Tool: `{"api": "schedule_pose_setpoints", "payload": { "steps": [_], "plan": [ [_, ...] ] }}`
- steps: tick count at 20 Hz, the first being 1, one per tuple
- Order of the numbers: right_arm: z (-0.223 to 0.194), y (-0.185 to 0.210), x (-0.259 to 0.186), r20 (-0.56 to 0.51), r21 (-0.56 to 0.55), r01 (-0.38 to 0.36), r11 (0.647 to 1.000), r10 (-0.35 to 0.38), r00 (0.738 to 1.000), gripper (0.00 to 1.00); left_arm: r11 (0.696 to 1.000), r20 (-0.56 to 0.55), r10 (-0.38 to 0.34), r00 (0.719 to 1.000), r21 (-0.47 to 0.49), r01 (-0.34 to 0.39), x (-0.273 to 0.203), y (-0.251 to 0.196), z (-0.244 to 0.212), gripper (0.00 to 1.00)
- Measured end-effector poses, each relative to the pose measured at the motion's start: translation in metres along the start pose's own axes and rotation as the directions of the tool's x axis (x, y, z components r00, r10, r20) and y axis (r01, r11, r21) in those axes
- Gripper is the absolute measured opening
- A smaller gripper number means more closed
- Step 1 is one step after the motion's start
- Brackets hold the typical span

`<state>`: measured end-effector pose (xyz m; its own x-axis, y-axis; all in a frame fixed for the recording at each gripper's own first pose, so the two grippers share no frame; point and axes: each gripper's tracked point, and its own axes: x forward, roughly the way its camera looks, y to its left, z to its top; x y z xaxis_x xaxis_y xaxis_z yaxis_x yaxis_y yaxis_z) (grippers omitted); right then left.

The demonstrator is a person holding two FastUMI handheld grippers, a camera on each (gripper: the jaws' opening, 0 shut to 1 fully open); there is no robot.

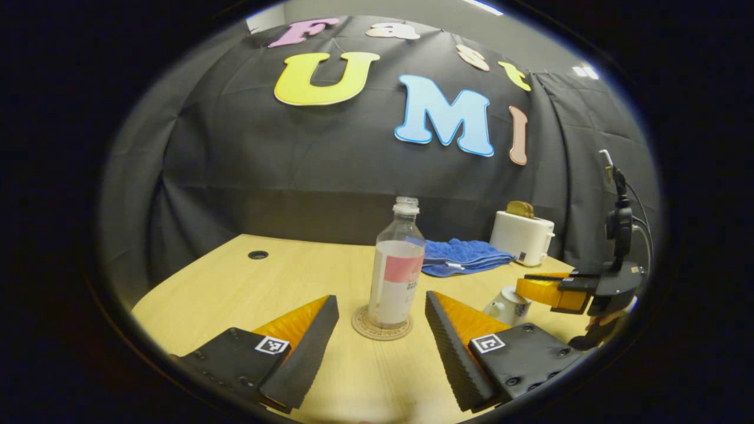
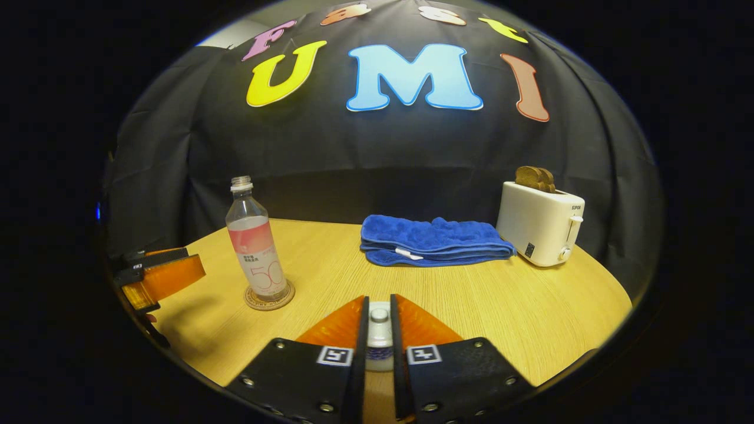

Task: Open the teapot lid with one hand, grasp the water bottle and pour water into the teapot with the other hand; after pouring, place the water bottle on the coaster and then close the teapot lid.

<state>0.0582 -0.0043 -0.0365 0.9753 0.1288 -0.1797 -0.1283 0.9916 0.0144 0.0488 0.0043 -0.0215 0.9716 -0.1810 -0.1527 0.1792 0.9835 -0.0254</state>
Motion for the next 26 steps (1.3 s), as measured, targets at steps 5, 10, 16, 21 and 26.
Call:
{"api": "schedule_pose_setpoints", "payload": {
  "steps": [5,10,16,21,26],
  "plan": [
    [0.012,0.002,-0.018,0.064,0.004,0.022,1.0,-0.022,0.998,0.34,1.0,0.017,-0.005,1.0,0.009,0.005,-0.018,-0.007,0.006,1.0],
    [0.03,0.005,-0.044,0.133,0.014,0.034,0.999,-0.036,0.99,0.35,1.0,0.033,-0.001,0.999,0.021,0.0,-0.036,-0.014,0.009,1.0],
    [0.035,0.008,-0.081,0.22,0.055,0.079,0.995,-0.089,0.971,0.35,0.997,0.075,0.071,0.995,0.036,-0.074,-0.063,-0.01,0.006,0.99],
    [0.019,0.022,-0.105,0.267,0.076,0.097,0.992,-0.114,0.957,0.35,0.993,0.086,0.107,0.991,0.032,-0.11,-0.089,-0.007,-0.013,1.0],
    [0.004,0.032,-0.118,0.292,0.068,0.095,0.993,-0.11,0.95,0.35,0.987,0.131,0.152,0.98,0.03,-0.157,-0.111,0.001,-0.018,1.0]
  ]
}}
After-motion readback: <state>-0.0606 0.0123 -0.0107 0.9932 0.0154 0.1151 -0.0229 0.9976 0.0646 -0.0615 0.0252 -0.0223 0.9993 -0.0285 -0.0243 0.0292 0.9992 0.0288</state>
